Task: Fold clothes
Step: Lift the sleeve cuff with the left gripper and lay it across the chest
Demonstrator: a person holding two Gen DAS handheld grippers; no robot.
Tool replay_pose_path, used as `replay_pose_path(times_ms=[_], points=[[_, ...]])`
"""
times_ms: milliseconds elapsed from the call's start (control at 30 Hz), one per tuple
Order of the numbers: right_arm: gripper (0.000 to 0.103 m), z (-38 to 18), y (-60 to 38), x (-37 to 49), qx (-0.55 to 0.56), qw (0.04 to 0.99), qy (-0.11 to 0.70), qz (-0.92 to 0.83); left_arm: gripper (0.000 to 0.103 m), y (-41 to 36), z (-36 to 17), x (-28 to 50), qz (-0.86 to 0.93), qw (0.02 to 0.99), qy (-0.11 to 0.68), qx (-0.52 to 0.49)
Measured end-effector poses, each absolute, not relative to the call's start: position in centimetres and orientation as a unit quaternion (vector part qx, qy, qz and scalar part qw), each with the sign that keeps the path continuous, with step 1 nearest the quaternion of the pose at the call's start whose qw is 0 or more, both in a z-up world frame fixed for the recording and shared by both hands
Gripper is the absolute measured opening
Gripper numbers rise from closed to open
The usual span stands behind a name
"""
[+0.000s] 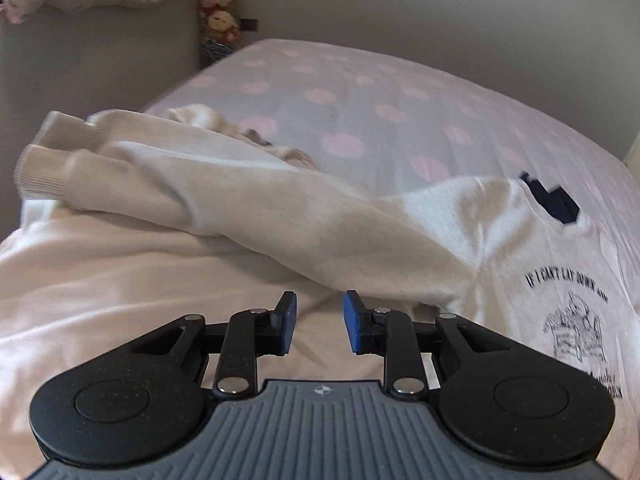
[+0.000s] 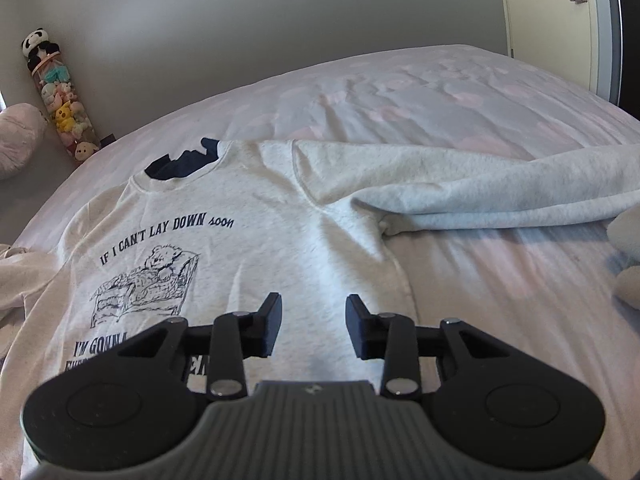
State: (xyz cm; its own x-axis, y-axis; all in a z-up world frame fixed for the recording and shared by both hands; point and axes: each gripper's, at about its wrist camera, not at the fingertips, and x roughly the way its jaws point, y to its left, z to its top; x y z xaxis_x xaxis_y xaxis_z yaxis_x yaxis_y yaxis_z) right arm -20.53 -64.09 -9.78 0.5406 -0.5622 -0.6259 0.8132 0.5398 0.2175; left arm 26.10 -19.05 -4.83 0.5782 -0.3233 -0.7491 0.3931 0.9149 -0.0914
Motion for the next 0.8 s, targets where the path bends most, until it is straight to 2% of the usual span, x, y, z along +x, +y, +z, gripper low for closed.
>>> replay_pose_path(times_ms=[167, 333, 567, 633, 667, 700, 800], points=[[0.042, -10.4, -63.0, -19.4, 0.198, 0.848, 0.261, -0.416, 0.042, -12.9, -1.8, 30.6, -0.131, 0.910, 0.392, -0.027], [0.042, -11.0, -63.2, -19.3, 0.184, 0.842, 0.264, -0.433, 0.042, -8.8, -2.4, 34.9, -0.080, 0.910, 0.397, -0.089], [0.042, -11.8, -62.9, -17.4, 0.139, 0.854, 0.280, -0.416, 0.042, -6.9, -5.1, 38.0, -0.049, 0.899, 0.408, -0.150], [0.042, -12.0, -62.8, -17.0, 0.129, 0.858, 0.283, -0.408, 0.035, -7.2, -4.8, 37.9, -0.051, 0.905, 0.396, -0.147], [0.042, -12.1, -62.8, -16.9, 0.127, 0.859, 0.284, -0.407, 0.025, -7.4, -4.6, 37.7, -0.053, 0.908, 0.390, -0.145], [0.042, -12.1, -62.8, -16.8, 0.126, 0.859, 0.285, -0.406, 0.019, -7.6, -4.3, 37.6, -0.054, 0.911, 0.383, -0.144], [0.042, -12.2, -63.0, -17.0, 0.132, 0.860, 0.279, -0.406, 0.011, -9.2, -1.8, 36.8, -0.071, 0.927, 0.349, -0.115]])
